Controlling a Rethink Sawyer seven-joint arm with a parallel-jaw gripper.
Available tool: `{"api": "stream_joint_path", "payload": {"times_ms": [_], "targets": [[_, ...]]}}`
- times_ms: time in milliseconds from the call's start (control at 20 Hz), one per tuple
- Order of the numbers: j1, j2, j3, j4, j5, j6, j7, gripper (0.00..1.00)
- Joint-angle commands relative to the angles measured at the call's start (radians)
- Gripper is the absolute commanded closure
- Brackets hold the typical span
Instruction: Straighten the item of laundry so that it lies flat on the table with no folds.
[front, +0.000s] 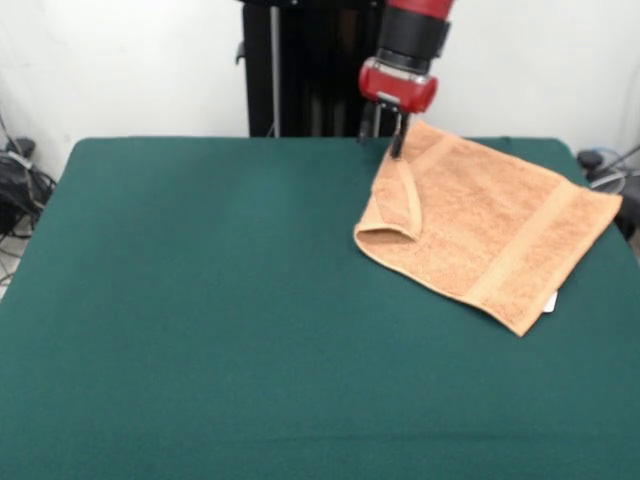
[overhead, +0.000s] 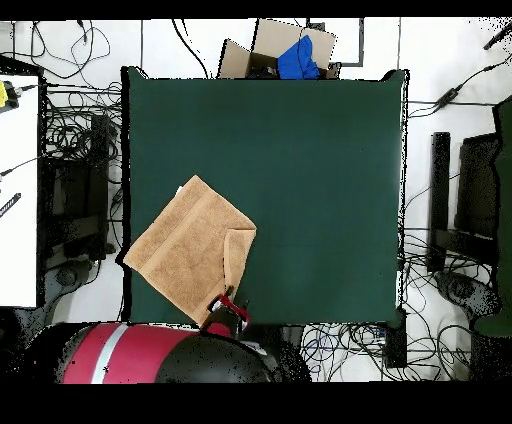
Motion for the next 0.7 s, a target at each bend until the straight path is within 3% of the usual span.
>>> {"api": "stream_joint_path", "payload": {"times_ms": [50, 700], "targets": [[0.020, 0.084, 0.125, -0.131, 0.102, 0.048, 0.207, 0.00], [0.041, 0.037, 0.158, -0.086, 0.139, 0.070, 0.225, 0.00]]}}
